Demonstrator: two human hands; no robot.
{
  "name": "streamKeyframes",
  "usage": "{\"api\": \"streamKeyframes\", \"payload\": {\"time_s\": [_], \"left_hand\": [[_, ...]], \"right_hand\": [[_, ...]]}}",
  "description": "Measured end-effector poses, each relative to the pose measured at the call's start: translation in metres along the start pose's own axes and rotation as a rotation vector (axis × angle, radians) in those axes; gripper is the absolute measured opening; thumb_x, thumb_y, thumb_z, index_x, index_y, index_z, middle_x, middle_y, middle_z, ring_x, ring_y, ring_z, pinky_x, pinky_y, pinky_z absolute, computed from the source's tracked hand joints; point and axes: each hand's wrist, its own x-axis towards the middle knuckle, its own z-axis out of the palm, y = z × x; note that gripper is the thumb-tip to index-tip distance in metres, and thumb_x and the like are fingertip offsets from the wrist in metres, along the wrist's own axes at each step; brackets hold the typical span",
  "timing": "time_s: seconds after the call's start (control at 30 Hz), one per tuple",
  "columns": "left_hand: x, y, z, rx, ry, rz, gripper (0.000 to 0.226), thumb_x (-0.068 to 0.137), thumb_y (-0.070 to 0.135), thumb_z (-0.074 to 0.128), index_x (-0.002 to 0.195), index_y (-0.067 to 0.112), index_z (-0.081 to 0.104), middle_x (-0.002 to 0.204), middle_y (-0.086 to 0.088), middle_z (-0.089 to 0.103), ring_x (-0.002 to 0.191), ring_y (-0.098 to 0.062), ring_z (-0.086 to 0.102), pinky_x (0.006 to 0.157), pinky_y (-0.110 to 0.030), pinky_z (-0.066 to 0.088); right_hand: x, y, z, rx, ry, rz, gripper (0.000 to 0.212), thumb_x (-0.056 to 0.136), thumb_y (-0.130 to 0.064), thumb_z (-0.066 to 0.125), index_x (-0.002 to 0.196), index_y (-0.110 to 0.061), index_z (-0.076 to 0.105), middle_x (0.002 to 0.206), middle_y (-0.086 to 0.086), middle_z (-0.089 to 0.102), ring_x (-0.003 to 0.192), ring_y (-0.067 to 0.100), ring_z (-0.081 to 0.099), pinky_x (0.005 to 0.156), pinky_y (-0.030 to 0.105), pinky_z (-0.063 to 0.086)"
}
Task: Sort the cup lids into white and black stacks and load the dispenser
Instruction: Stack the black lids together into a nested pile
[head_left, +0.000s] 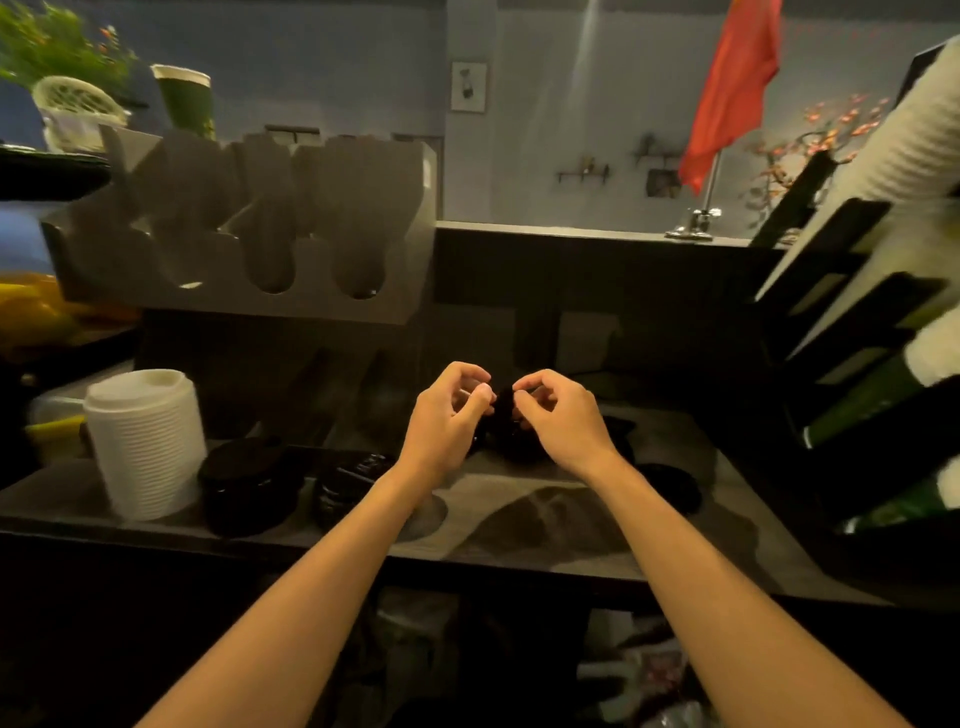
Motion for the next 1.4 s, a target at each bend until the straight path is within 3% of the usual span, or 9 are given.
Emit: {"api": "streamKeyframes", "payload": {"time_s": [0.2,0.37,0.5,0.53,0.63,0.77,1.1,1.27,1.4], "left_hand": [[0.002,-0.013,0.047,0.016,0.0,-0.053,0.013,0.102,0.023,0.06,0.115,0.02,0.063,0.101,0.005,0.069,0.096,-0.009,0.068,0.086,-0.027,0.055],[0.024,-0.023,0.057,0.11,0.048,-0.046,0.01,0.101,0.022,0.061,0.111,0.022,0.064,0.098,0.009,0.067,0.093,-0.004,0.064,0.081,-0.023,0.054],[0.043,-0.034,0.054,0.299,0.041,-0.057,0.014,0.103,0.026,0.057,0.117,0.024,0.06,0.097,0.011,0.064,0.084,-0.003,0.063,0.069,-0.024,0.052],[0.046,-0.038,0.054,0.366,0.041,-0.064,0.016,0.103,0.027,0.057,0.119,0.025,0.059,0.103,0.01,0.064,0.087,-0.007,0.064,0.072,-0.026,0.053],[0.055,-0.058,0.054,0.646,-0.095,-0.154,0.034,0.102,0.029,0.054,0.136,0.029,0.055,0.136,0.006,0.058,0.122,-0.02,0.055,0.108,-0.04,0.043],[0.058,-0.072,0.055,0.827,-0.342,-0.201,0.041,0.107,0.031,0.042,0.147,0.032,0.049,0.156,0.008,0.044,0.146,-0.016,0.034,0.123,-0.038,0.021],[0.054,-0.072,0.058,0.734,-0.2,-0.184,0.033,0.102,0.019,0.047,0.132,0.032,0.057,0.134,0.008,0.058,0.124,-0.02,0.052,0.107,-0.037,0.04],[0.052,-0.07,0.052,0.789,-0.204,-0.283,0.052,0.099,0.036,0.056,0.148,0.027,0.044,0.151,0.001,0.047,0.144,-0.021,0.037,0.12,-0.041,0.027],[0.051,-0.067,0.053,0.75,-0.187,-0.268,0.049,0.098,0.036,0.06,0.145,0.028,0.047,0.143,0.005,0.056,0.132,-0.023,0.051,0.112,-0.038,0.038]], "right_hand": [[0.004,0.052,-0.03,-0.067,-0.038,0.058,0.017,0.097,-0.035,0.061,0.113,-0.03,0.065,0.097,-0.011,0.066,0.091,0.01,0.064,0.084,0.043,0.057],[0.018,0.07,-0.032,-0.3,-0.248,-0.006,0.042,0.093,-0.043,0.066,0.133,-0.035,0.054,0.132,-0.01,0.054,0.121,0.013,0.054,0.098,0.037,0.05],[0.045,0.07,-0.026,-0.448,-0.419,-0.094,0.058,0.084,-0.053,0.072,0.136,-0.038,0.051,0.137,-0.01,0.045,0.125,0.015,0.046,0.098,0.036,0.046],[0.051,0.071,-0.021,-0.486,-0.466,-0.107,0.061,0.082,-0.056,0.072,0.137,-0.037,0.052,0.139,-0.01,0.044,0.126,0.015,0.045,0.099,0.036,0.046],[0.06,0.076,-0.002,-0.642,-0.613,-0.148,0.07,0.08,-0.063,0.067,0.141,-0.035,0.05,0.144,-0.007,0.046,0.129,0.02,0.045,0.101,0.037,0.044],[0.06,0.078,0.0,-0.684,-0.625,-0.187,0.058,0.086,-0.063,0.063,0.138,-0.039,0.054,0.133,-0.01,0.055,0.118,0.018,0.053,0.093,0.033,0.046],[0.057,0.087,-0.021,-0.429,-0.538,-0.1,0.027,0.079,-0.055,0.077,0.096,-0.035,0.067,0.101,-0.018,0.06,0.094,0.007,0.055,0.085,0.033,0.049],[0.057,0.088,-0.023,-0.369,-0.505,-0.05,0.035,0.076,-0.053,0.081,0.098,-0.034,0.061,0.099,-0.016,0.058,0.089,0.007,0.056,0.08,0.034,0.053],[0.058,0.09,-0.021,-0.233,-0.466,-0.001,0.034,0.076,-0.047,0.083,0.095,-0.033,0.06,0.097,-0.011,0.064,0.088,0.012,0.062,0.078,0.037,0.054]]}}
